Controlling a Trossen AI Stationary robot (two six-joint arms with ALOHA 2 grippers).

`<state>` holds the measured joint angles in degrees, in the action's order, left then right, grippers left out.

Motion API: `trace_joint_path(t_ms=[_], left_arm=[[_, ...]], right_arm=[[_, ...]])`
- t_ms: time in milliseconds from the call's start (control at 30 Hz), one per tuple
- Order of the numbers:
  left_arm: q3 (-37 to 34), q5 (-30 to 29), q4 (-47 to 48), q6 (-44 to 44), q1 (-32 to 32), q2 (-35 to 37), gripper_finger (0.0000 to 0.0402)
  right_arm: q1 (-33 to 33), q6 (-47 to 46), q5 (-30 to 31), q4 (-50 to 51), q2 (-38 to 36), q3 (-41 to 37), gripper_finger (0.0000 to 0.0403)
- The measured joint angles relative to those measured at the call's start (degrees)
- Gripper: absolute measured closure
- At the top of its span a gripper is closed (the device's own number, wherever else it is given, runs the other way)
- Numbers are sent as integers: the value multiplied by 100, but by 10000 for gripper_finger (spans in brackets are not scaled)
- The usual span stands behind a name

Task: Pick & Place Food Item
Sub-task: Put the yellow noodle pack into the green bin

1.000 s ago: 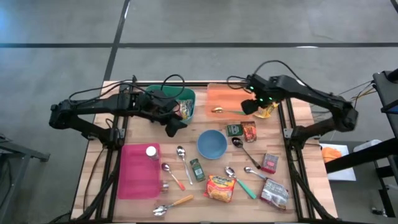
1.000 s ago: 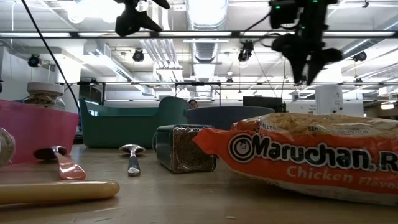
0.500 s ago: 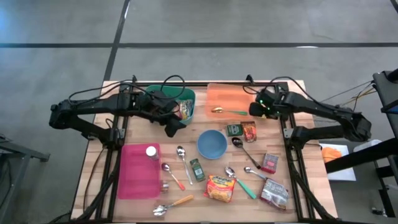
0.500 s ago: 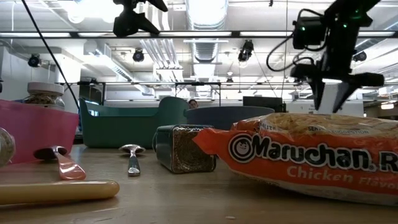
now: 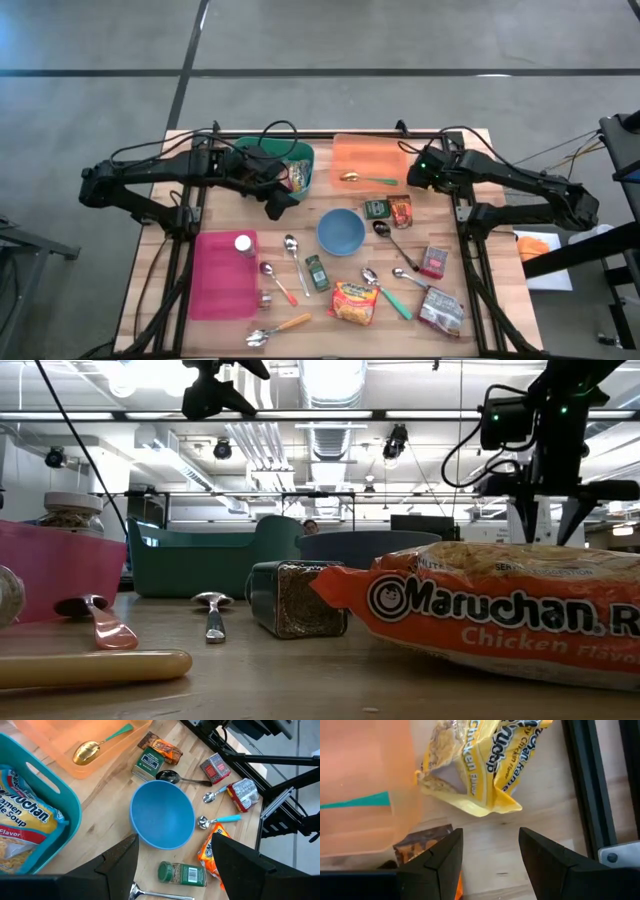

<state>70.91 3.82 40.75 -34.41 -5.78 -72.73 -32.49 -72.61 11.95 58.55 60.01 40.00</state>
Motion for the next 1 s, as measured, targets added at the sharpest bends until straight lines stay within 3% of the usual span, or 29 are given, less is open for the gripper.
trace_joint_path(t_ms=[433,567,700,1000], left_arm=[[0,0,0,0,0,0,151],[0,0,0,0,-3,0,151],[0,2,-2,-2,-9,0,151],[0,2,0,-120,-9,0,151]], right_arm=[[-612,263,125,-190,47,-49,212],[-816,513,-324,-820,211,-331,212],[-939,532,-370,-1315,349,-526,212],[-1117,719,-510,-1246,356,-636,212]])
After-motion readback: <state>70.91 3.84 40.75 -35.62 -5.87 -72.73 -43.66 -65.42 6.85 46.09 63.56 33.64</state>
